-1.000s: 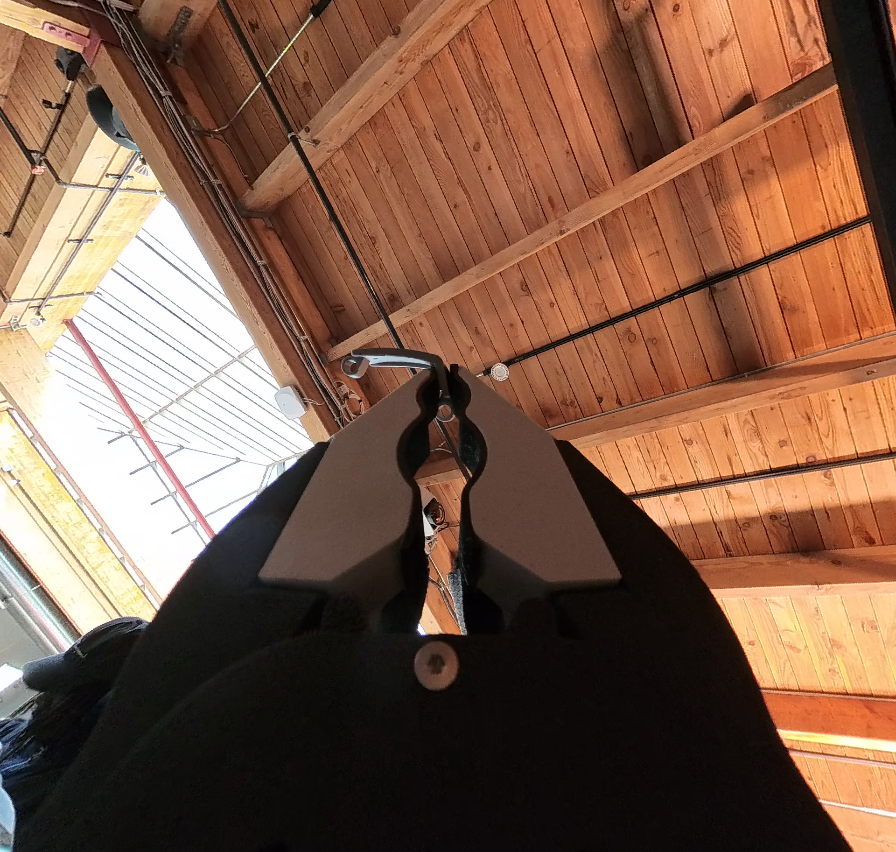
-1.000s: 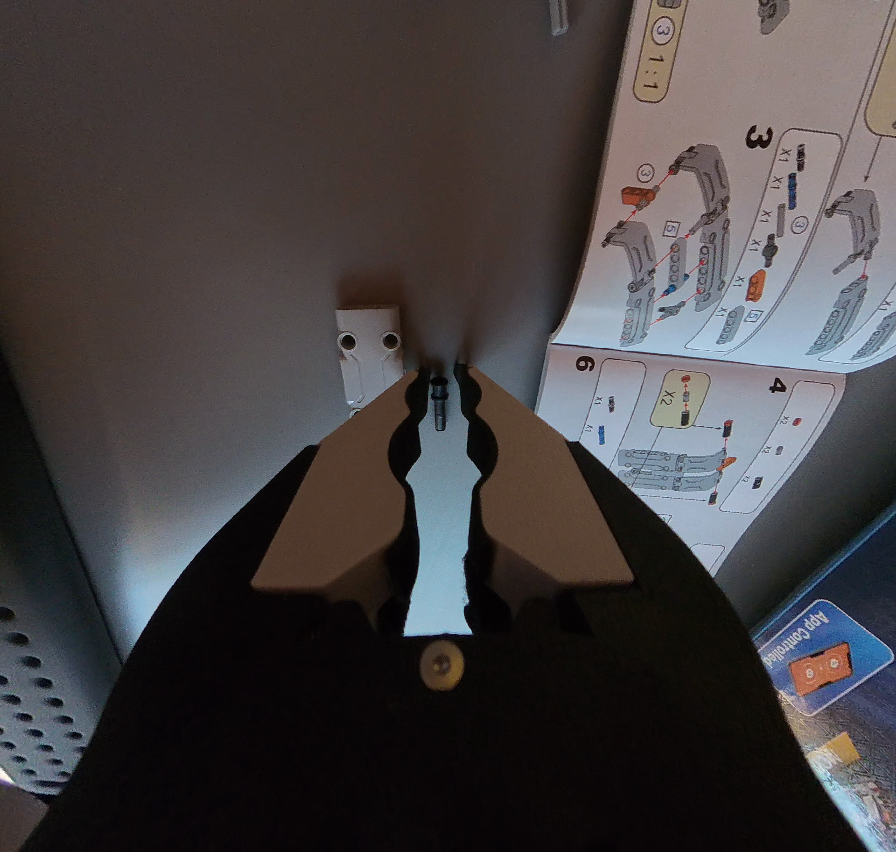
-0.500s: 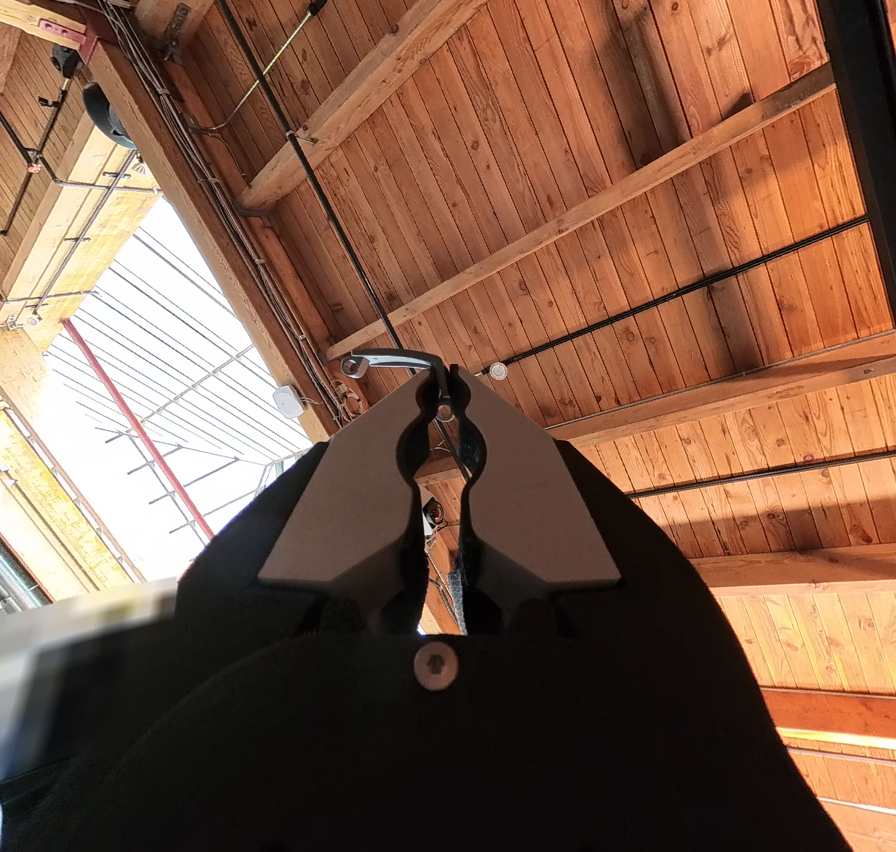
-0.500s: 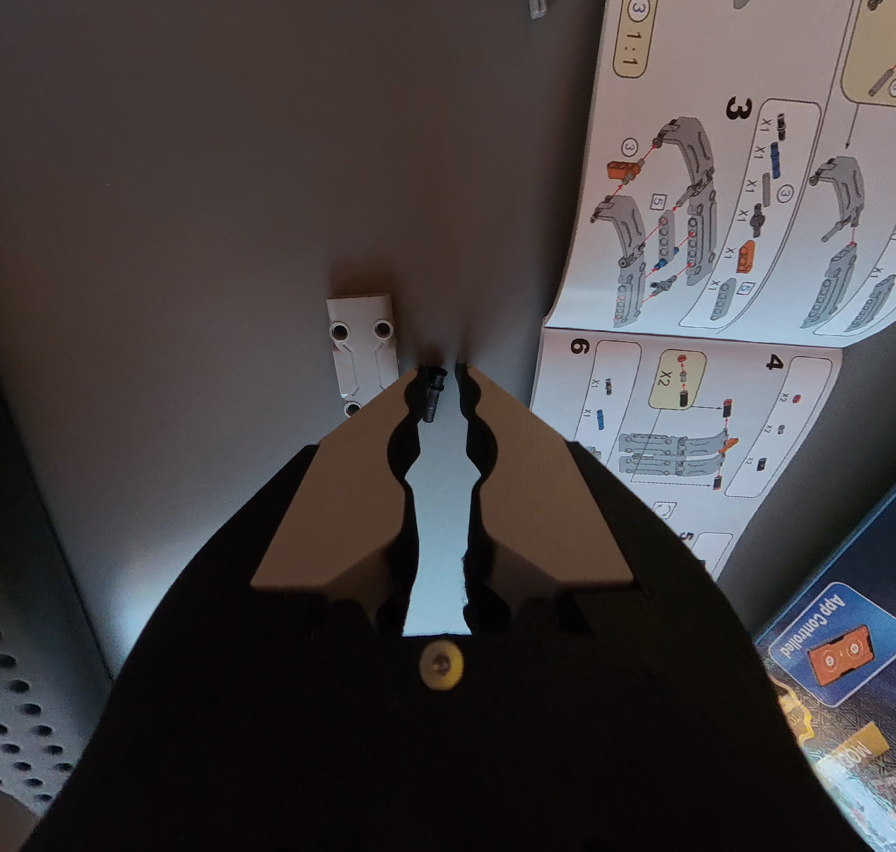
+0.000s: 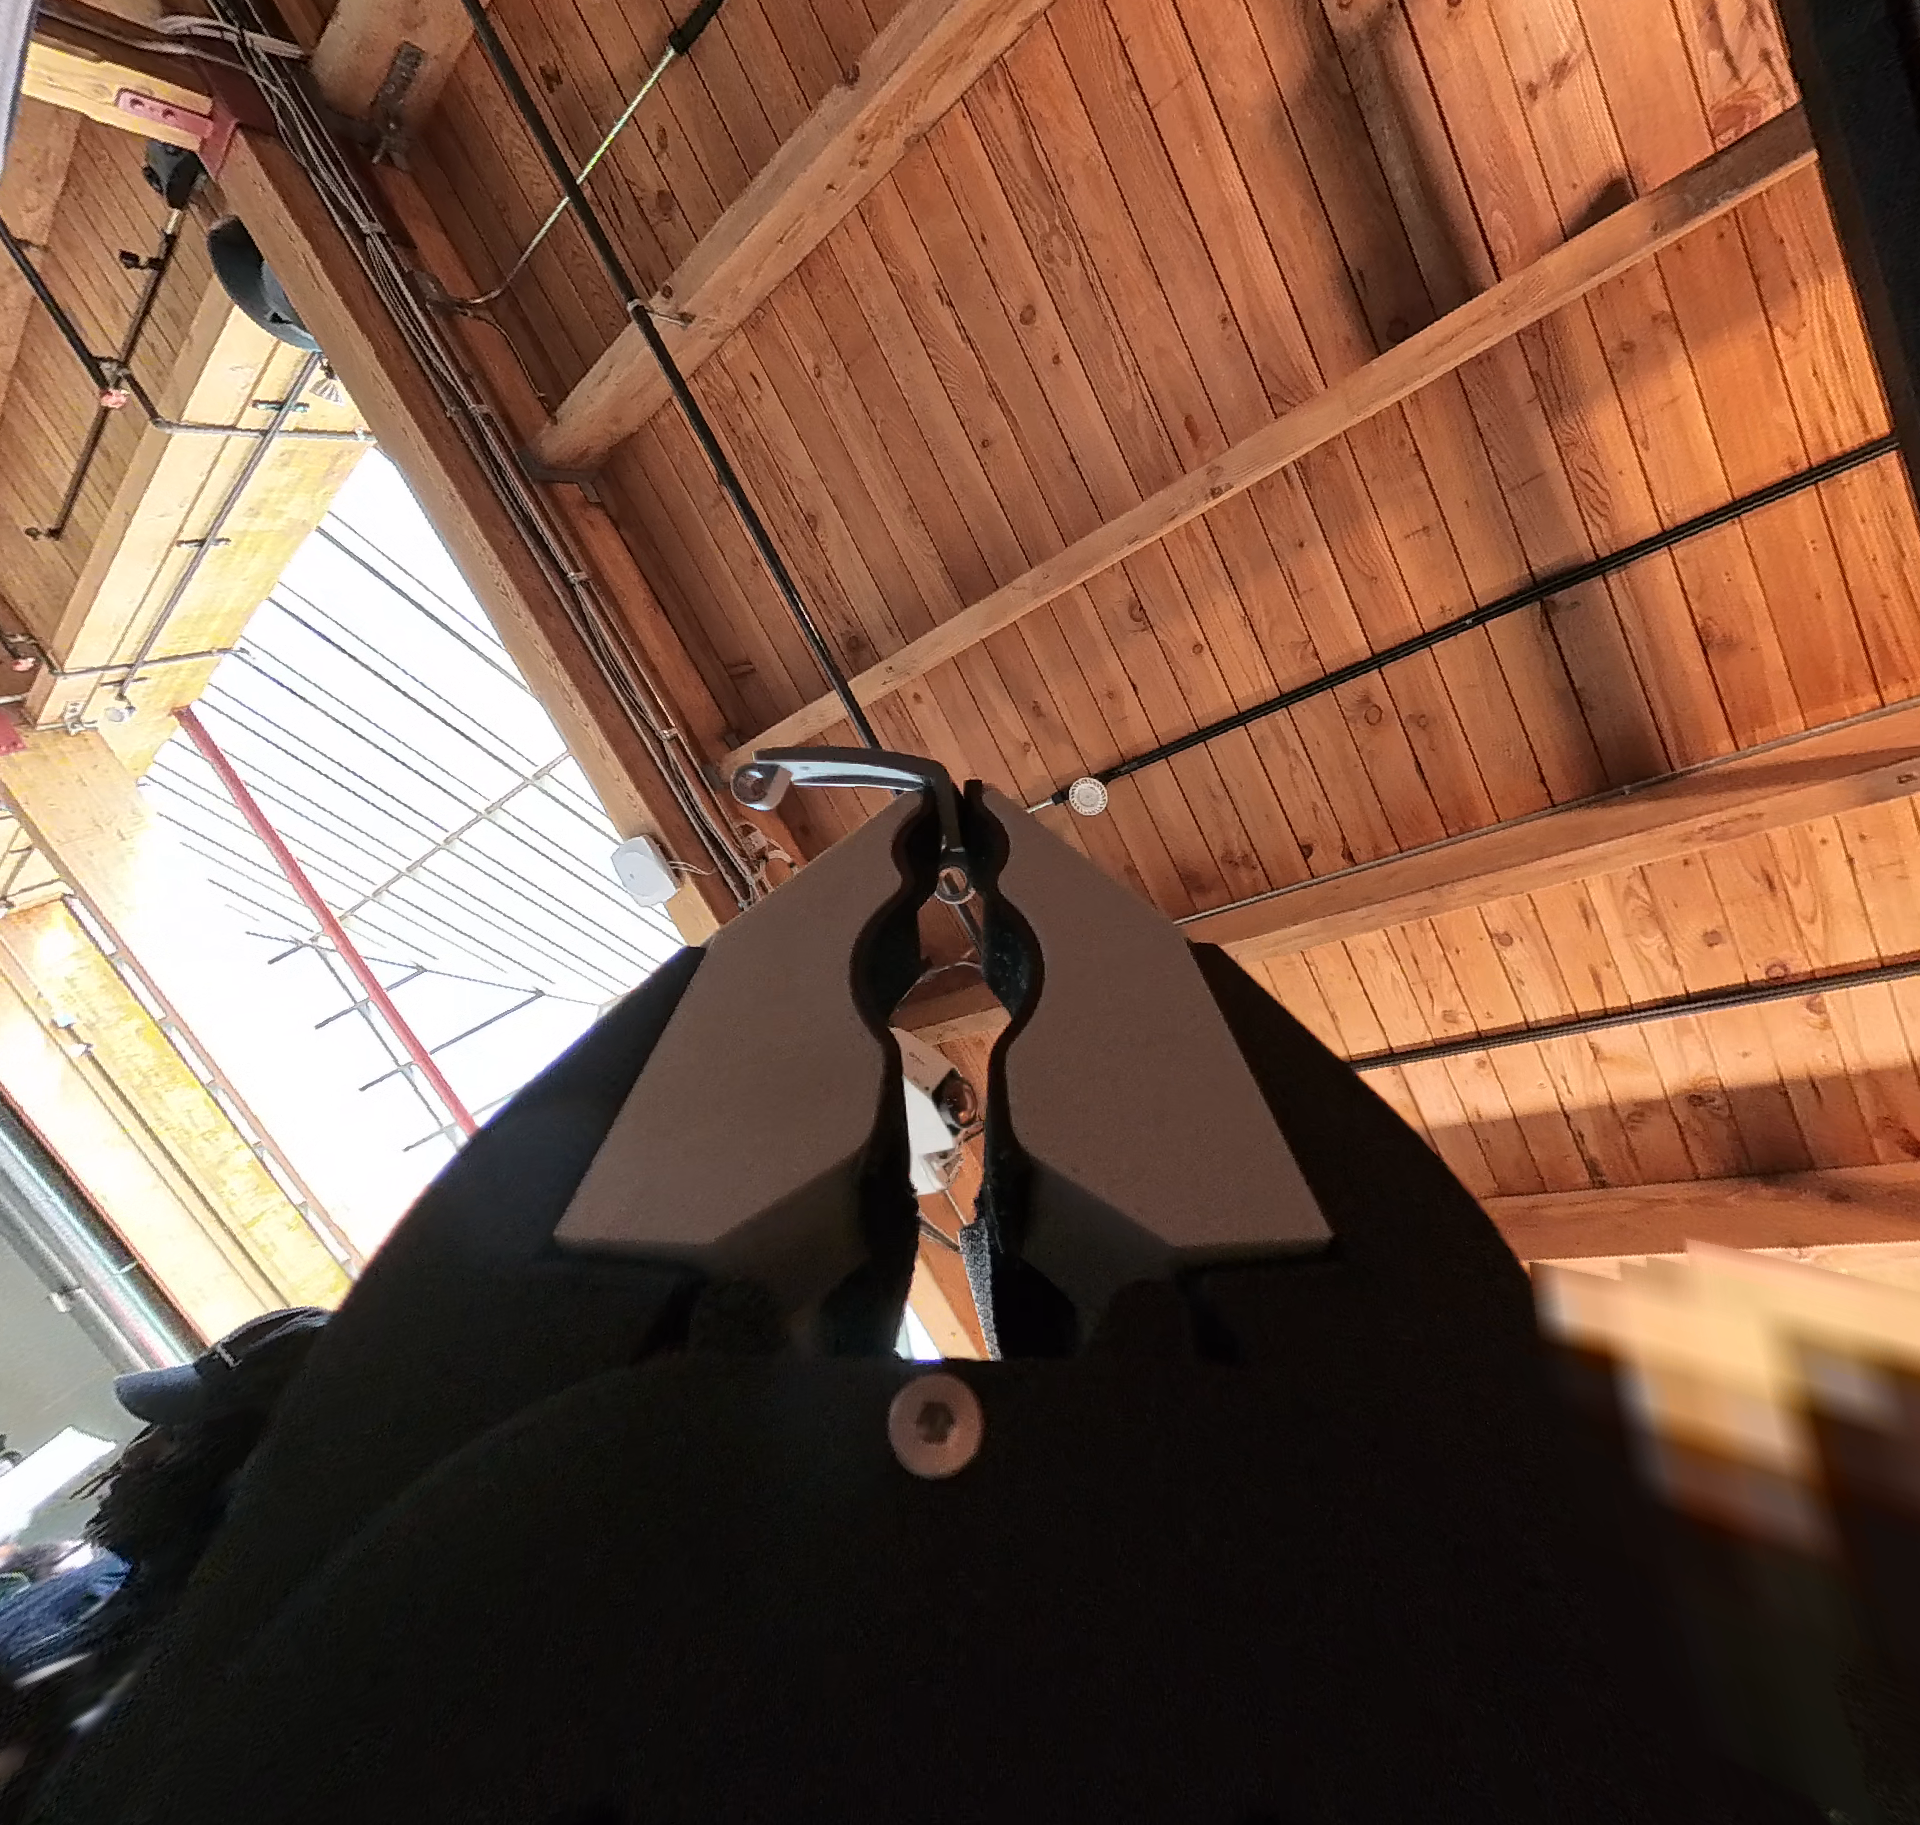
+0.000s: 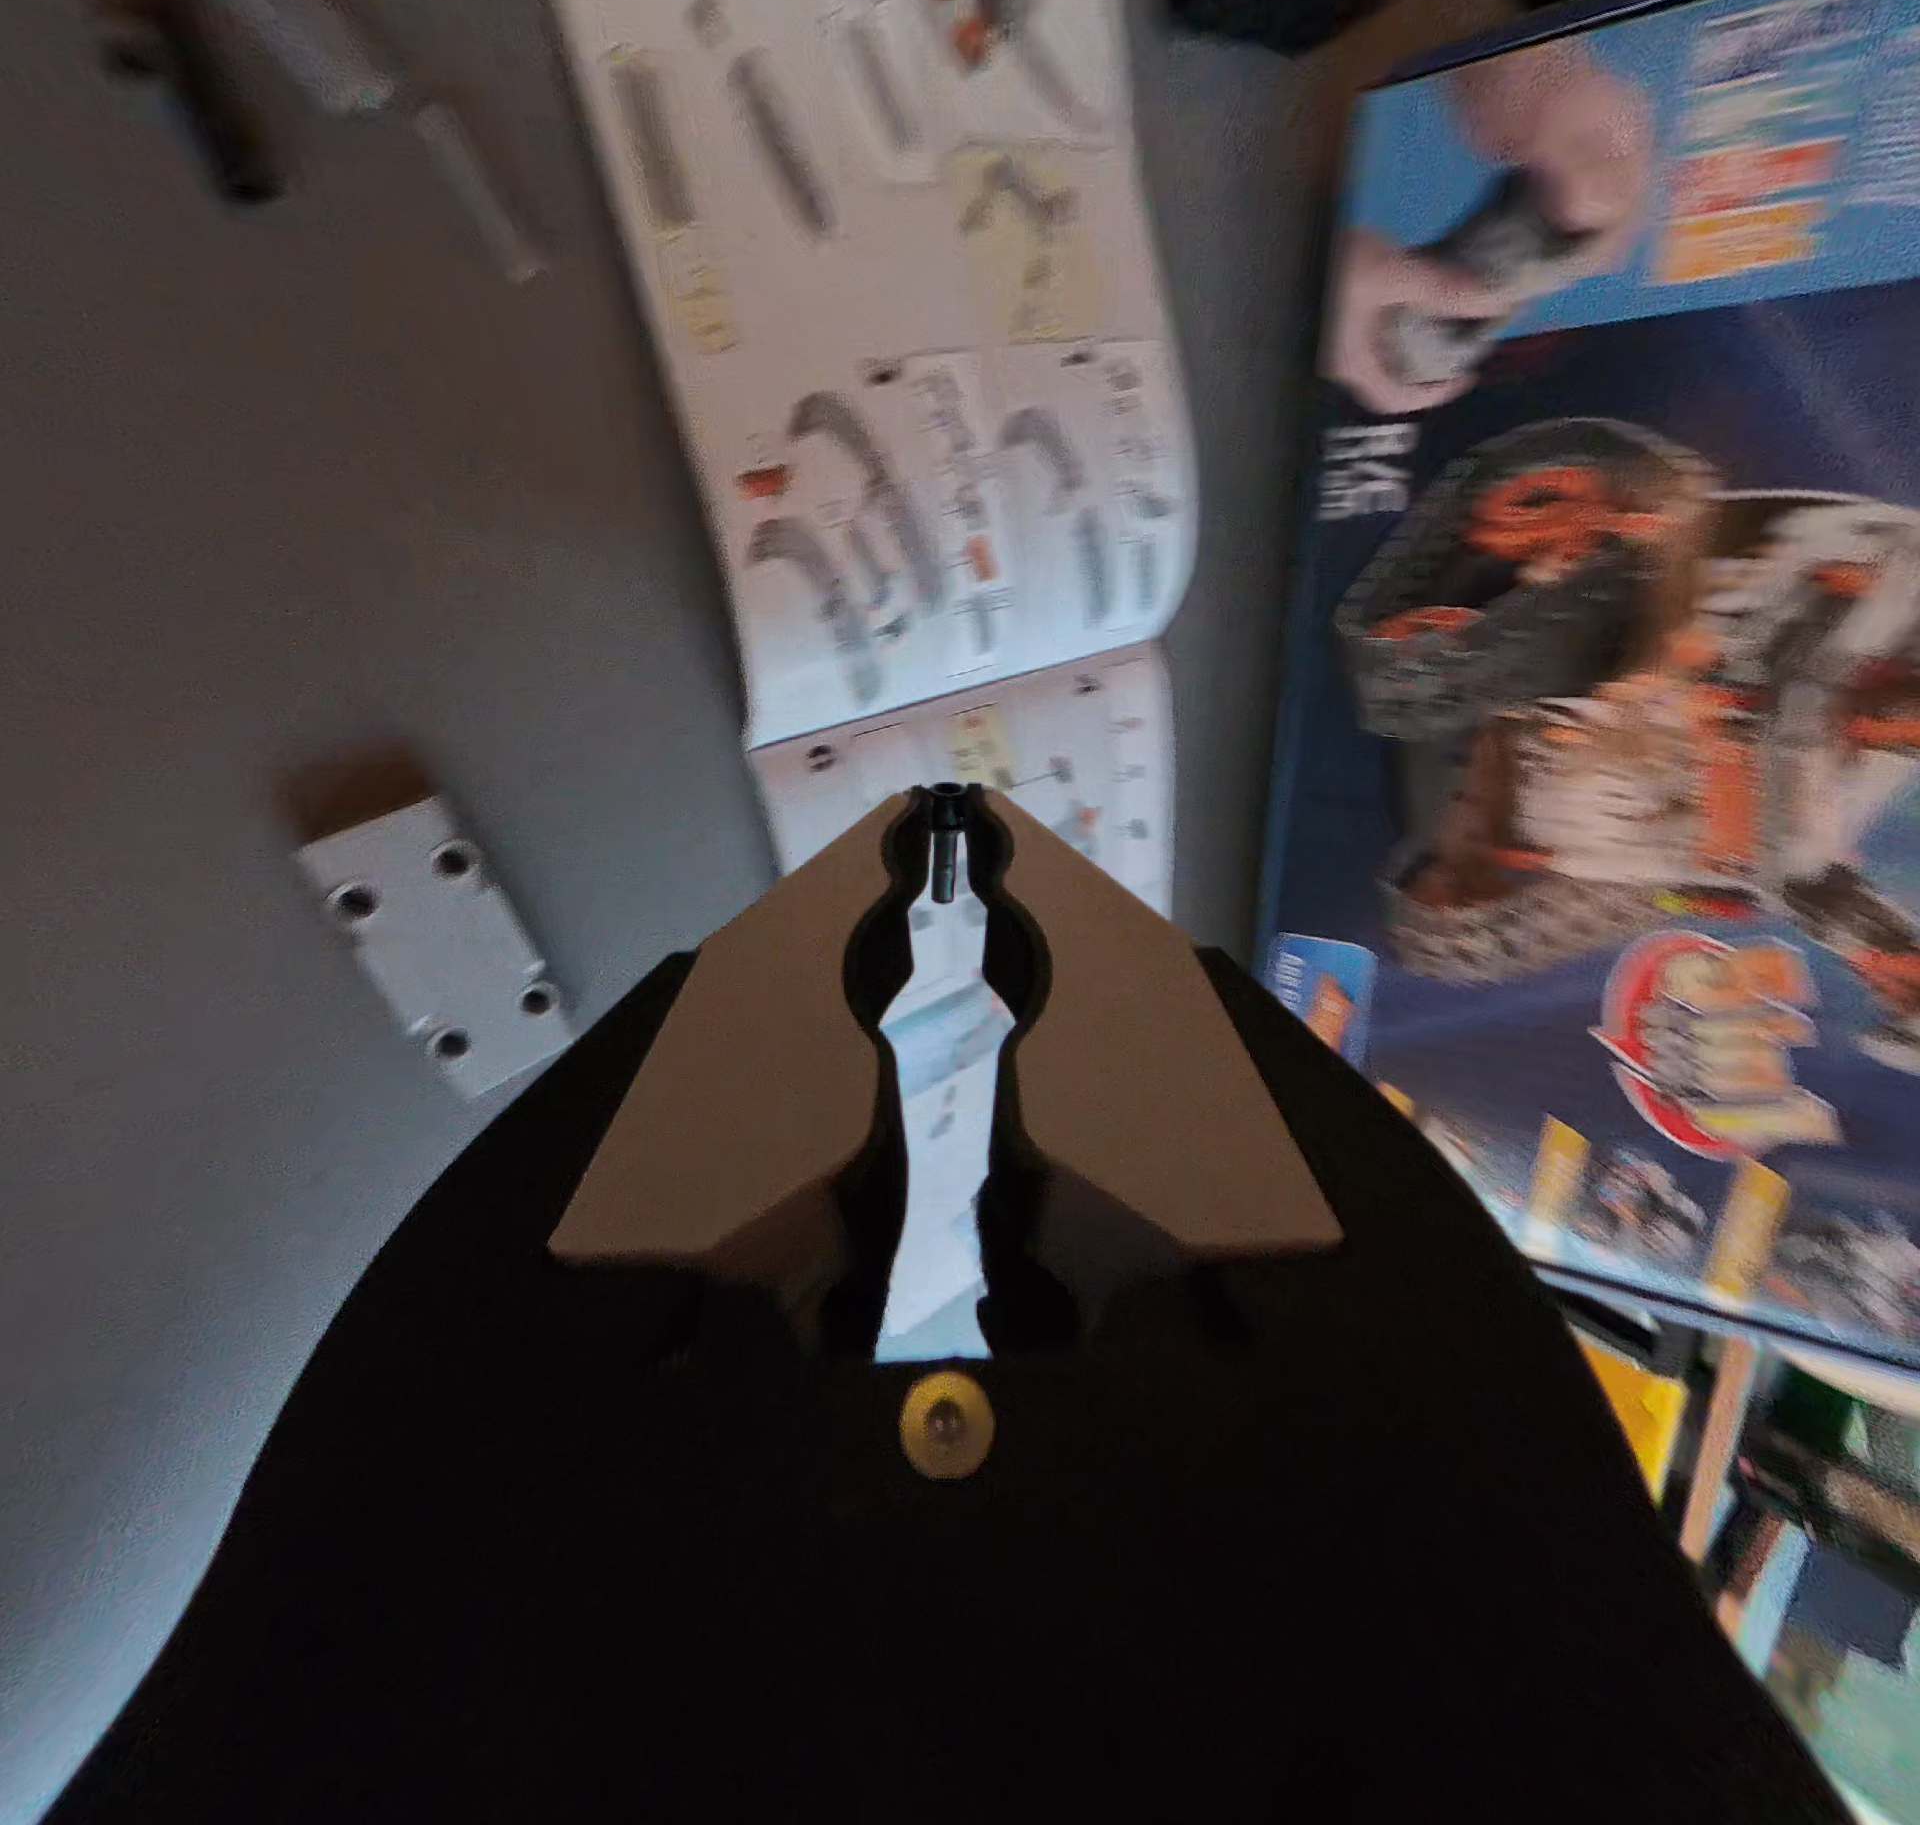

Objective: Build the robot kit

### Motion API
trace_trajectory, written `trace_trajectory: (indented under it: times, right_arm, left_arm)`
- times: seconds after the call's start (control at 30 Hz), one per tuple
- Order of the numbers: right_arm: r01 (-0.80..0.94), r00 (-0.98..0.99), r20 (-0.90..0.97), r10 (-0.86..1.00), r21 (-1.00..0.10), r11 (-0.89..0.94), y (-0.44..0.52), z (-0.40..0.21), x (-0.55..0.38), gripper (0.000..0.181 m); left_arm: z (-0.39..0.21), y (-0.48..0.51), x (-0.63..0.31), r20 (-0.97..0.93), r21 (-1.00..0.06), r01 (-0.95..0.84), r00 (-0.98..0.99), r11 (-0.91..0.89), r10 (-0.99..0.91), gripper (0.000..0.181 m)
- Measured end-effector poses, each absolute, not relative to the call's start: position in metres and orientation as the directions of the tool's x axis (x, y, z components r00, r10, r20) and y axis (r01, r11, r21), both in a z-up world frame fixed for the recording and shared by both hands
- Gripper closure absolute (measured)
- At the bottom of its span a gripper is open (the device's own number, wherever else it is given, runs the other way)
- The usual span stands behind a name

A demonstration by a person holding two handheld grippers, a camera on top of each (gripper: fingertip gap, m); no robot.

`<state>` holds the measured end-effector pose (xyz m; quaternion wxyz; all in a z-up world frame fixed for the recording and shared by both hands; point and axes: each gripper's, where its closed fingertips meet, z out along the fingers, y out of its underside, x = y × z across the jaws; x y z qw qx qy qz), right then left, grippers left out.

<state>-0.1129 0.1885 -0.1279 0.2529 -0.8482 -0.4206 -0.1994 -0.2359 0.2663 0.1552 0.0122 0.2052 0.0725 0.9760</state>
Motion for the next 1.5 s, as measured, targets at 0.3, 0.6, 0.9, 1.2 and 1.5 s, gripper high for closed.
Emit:
trace_trajectory:
  times: [0.3,0.6,0.9,1.2,1.5]
  right_arm:
    - [0.754,0.602,0.738,0.305,-0.399,-0.522,0.214,-0.047,-0.112,0.176]
    - [0.509,0.851,0.488,0.194,-0.857,-0.08,0.229,0.072,-0.155,0.177]
    - [-0.461,0.78,-0.092,0.618,-0.753,0.47,0.175,0.231,-0.202,0.177]
    - [-0.436,0.756,-0.059,0.652,-0.789,0.433,0.207,0.207,-0.241,0.176]
    - [-0.366,0.811,0.053,0.583,-0.732,0.575,0.201,0.197,-0.25,0.177]
  left_arm:
    - [0.158,0.275,-0.244,0.401,0.136,0.049,-0.916,-0.989,0.01,0.18]
    - [0.155,0.27,-0.24,0.374,0.143,0.034,-0.927,-0.989,0.022,0.18]
    - [0.166,0.249,-0.251,0.318,0.142,0.072,-0.948,-0.987,-0.023,0.18]
    - [0.174,0.236,-0.258,0.298,0.142,0.07,-0.954,-0.987,-0.024,0.18]
    - [0.173,0.231,-0.256,0.295,0.186,0.018,-0.955,-0.982,0.038,0.18]
